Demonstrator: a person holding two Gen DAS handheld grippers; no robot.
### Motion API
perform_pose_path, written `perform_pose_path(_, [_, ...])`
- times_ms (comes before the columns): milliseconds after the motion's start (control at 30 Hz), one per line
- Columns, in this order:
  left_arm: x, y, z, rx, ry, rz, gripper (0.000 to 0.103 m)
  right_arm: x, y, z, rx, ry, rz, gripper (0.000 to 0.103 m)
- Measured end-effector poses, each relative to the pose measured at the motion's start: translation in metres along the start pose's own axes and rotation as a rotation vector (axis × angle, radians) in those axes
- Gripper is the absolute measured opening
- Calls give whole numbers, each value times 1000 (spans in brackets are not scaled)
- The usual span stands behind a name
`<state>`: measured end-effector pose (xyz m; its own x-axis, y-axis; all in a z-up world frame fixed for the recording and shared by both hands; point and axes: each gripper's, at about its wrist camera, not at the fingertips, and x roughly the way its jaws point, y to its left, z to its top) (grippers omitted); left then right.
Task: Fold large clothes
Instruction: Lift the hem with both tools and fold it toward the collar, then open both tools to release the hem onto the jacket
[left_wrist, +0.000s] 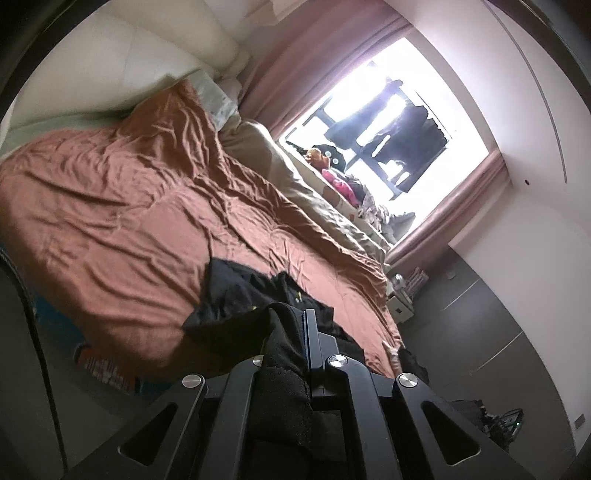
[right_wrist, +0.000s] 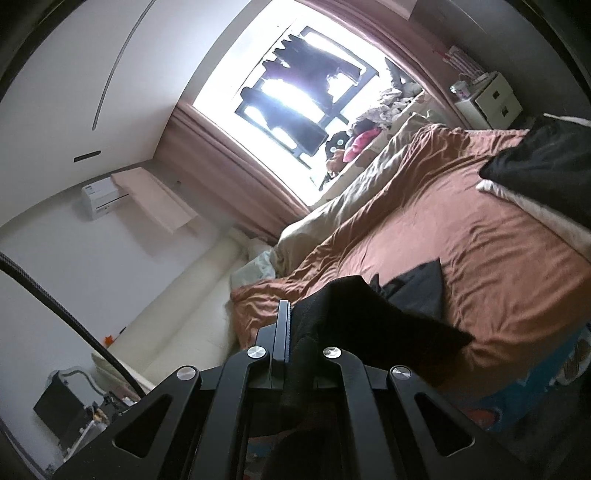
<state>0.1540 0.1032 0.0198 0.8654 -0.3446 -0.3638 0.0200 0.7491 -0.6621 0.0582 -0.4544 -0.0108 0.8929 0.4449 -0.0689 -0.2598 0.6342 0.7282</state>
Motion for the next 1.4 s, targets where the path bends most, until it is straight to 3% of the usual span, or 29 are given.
perform_pose_path(300, [77, -22, 61, 72, -2, 29, 3, 79, 1, 50, -41, -1, -58, 0])
perform_pose_path(567, [164, -10, 93, 89, 47, 89, 3, 170, -5, 84, -63, 33, -171, 0])
perform_pose_path(867, [260, 34, 101, 62, 146, 181, 3, 255, -20, 92, -53, 115, -260, 0])
perform_pose_path(1200, [364, 96, 81, 24, 290, 293, 4, 335, -47, 85, -31, 234, -376, 2])
perform_pose_path(1233, [372, 99, 80, 20, 304, 299, 5, 340, -47, 86, -33, 242, -386, 4])
perform_pose_path(1300, [387, 107, 78, 19, 342, 322, 11, 349, -46, 90, -38, 243, -414, 24])
perform_pose_path(1333, [394, 110, 78, 23, 357, 335, 22, 351, -45, 93, -38, 233, -427, 58])
perform_pose_path(1367, [398, 111, 79, 28, 359, 335, 41, 351, -45, 95, -41, 217, -434, 90])
perform_pose_path(1400, [400, 110, 79, 38, 354, 327, 52, 349, -43, 98, -44, 197, -440, 91])
